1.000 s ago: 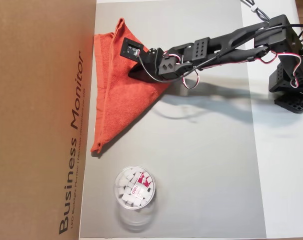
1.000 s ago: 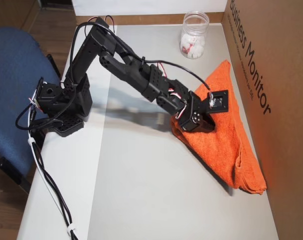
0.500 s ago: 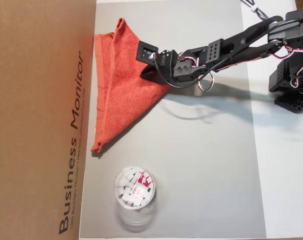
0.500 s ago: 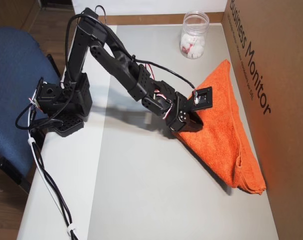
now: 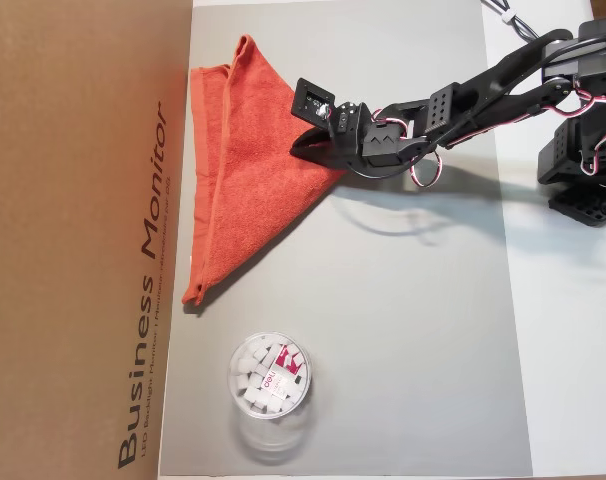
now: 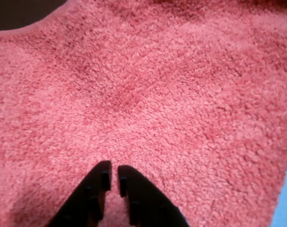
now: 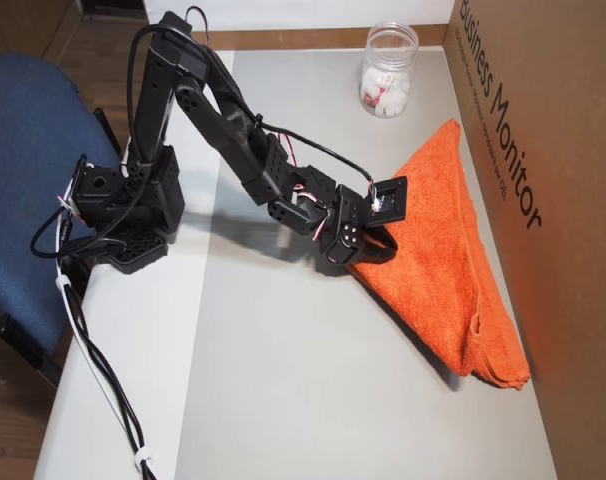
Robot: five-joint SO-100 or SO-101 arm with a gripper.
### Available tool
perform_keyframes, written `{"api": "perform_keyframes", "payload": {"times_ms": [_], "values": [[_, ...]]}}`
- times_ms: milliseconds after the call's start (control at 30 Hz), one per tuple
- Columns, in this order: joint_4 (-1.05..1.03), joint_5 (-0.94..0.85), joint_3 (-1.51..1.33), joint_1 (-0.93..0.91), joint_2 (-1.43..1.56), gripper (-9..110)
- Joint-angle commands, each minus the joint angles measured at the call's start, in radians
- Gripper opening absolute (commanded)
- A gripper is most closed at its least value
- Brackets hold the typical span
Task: Fold the blanket.
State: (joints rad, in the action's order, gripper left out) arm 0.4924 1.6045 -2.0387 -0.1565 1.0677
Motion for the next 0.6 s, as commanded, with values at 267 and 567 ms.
{"api": "perform_keyframes", "payload": {"times_ms": [267,567], "values": [[0.034,0.006,-0.091,0.012,-0.017,0],[0.044,0.006,-0.275,0.031,0.118,0]]}}
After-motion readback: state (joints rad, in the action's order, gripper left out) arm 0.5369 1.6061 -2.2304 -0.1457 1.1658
